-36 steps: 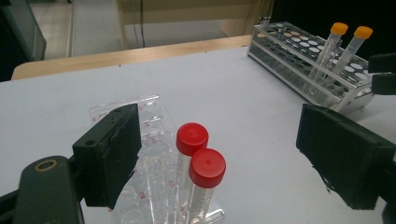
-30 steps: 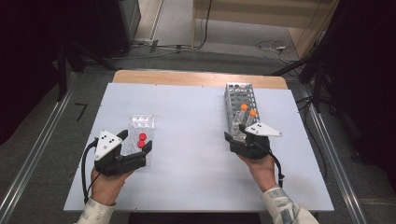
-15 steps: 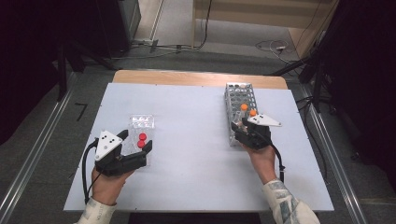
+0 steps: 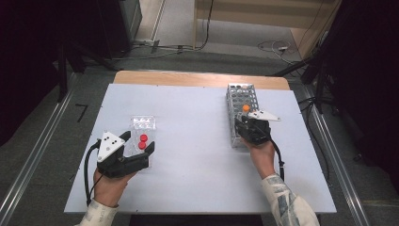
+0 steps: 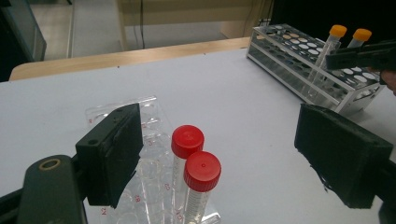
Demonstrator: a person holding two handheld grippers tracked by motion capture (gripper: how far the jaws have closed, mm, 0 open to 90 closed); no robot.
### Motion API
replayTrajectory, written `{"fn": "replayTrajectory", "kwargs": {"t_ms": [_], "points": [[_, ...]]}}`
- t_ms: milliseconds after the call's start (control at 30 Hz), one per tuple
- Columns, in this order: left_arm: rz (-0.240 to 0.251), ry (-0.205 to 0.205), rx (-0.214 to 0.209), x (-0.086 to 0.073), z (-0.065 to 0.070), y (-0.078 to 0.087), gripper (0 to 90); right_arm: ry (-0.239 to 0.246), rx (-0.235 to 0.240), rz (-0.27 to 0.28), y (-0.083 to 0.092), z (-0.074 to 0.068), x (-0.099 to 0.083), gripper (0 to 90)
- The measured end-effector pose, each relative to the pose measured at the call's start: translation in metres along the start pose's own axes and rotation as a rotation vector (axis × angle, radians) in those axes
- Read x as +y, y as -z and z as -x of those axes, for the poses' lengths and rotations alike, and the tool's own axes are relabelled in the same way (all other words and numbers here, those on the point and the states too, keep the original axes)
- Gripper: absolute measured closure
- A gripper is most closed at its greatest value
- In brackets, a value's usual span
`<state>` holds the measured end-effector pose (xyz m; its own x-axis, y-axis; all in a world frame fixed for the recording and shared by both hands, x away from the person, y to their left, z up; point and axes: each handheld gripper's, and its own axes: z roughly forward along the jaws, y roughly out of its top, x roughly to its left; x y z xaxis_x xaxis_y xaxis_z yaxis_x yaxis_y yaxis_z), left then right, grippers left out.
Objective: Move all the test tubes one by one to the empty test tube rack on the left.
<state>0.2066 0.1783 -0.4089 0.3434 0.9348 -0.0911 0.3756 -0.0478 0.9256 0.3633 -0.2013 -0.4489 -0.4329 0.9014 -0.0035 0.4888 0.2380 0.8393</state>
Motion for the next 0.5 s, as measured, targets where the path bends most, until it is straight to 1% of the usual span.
{"fn": "replayTrajectory", "kwargs": {"t_ms": [133, 267, 433, 500], "points": [[-0.001, 0.000, -0.004, -0.0006, 0.0011, -0.0014, 15.8, -0.004, 0.000, 0.004, -0.0026, 0.0003, 0.0002, 66.1], [-0.005, -0.002, -0.009, -0.0008, 0.0027, -0.0023, 15.9, -0.011, -0.008, 0.010, -0.0049, 0.0004, 0.0003, 70.7], [-0.006, -0.001, -0.015, -0.0006, 0.0037, -0.0027, 16.0, 0.014, -0.017, 0.019, -0.0062, -0.0013, 0.0000, 73.1], [-0.005, -0.001, -0.015, -0.0005, 0.0037, -0.0027, 16.0, 0.012, -0.017, 0.022, -0.0052, -0.0020, 0.0002, 73.3]]}}
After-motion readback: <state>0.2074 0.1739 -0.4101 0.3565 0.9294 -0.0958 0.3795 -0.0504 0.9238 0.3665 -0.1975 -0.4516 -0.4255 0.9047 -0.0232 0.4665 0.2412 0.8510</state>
